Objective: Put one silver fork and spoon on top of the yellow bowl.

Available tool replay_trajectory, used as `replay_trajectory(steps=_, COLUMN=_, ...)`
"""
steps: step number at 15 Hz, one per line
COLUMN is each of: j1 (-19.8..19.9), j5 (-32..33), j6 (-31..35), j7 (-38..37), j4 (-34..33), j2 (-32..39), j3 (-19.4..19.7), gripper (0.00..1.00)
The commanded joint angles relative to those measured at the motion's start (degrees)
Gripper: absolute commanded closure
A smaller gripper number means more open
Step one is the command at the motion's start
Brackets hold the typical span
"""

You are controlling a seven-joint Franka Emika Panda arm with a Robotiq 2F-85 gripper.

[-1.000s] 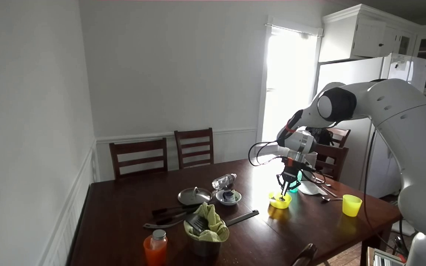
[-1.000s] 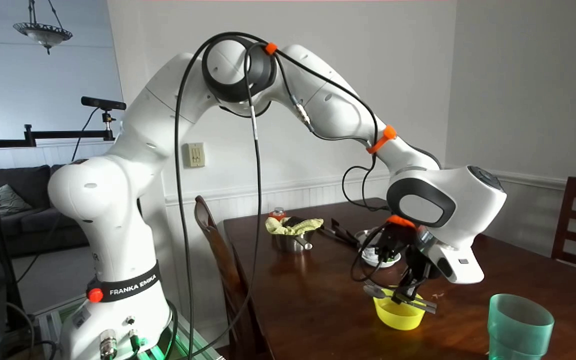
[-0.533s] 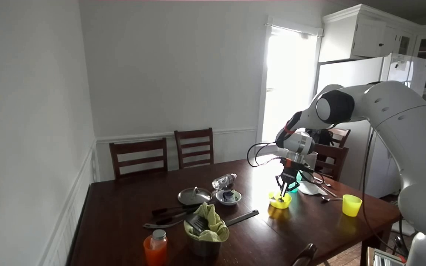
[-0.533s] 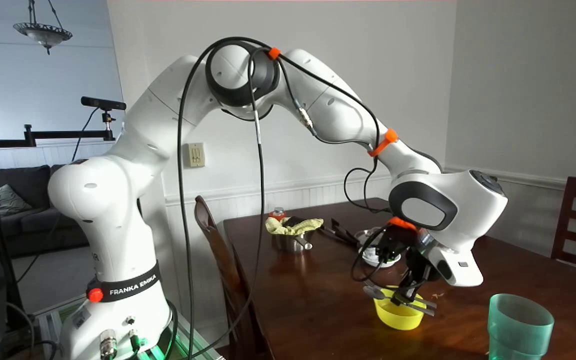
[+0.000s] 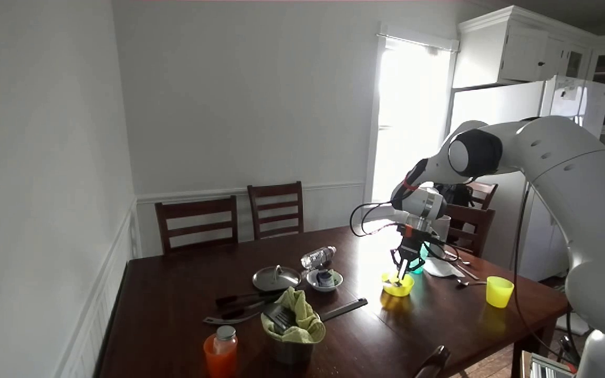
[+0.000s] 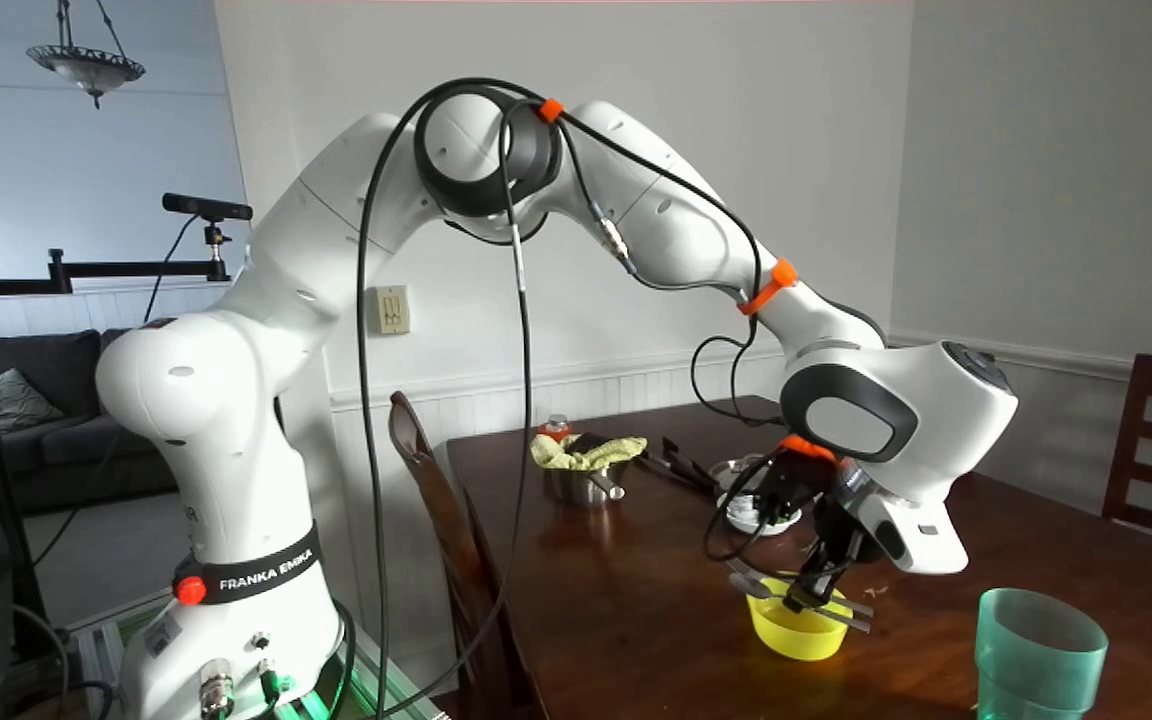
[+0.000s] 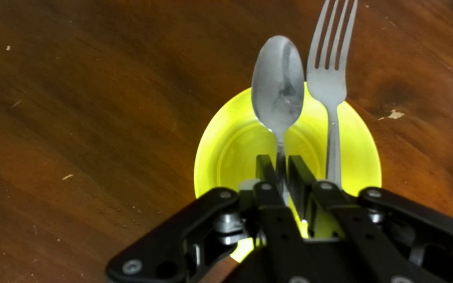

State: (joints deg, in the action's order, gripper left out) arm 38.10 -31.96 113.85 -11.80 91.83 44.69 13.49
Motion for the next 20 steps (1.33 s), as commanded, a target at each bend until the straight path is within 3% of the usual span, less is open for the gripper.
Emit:
replay_trajectory(steps=1, j1=0.7, j5=0.0, j6=-2.1, j7=-1.2, j4=-2.4, j2=1.3, j3=-0.2, gripper=0.53)
replay_trajectory(steps=7, j1=0.4, j5=0.3, j6=-1.8, j7=-0.7, j4=-1.1, j2=0.1, j3=-0.1, gripper=0.10)
replay_trajectory(steps=9, j1=0.0, j5=0.7, j6=-1.7, j7=-0.6, j4=-0.3, j2=-0.8, j3=0.1, gripper=0.01)
replay_trajectory(steps=14, j1=-2.0, j5=2.5, j6=0.4, j7=-0.5, j4=3.7, j2=-5.2, j3=1.1, gripper=0.00)
replay_trajectory(steps=20, j1=-9.8, j5=14.8, j6=4.7, j7=-2.0, j4=12.6, j2=-14.4, j3=6.6, gripper=0.00)
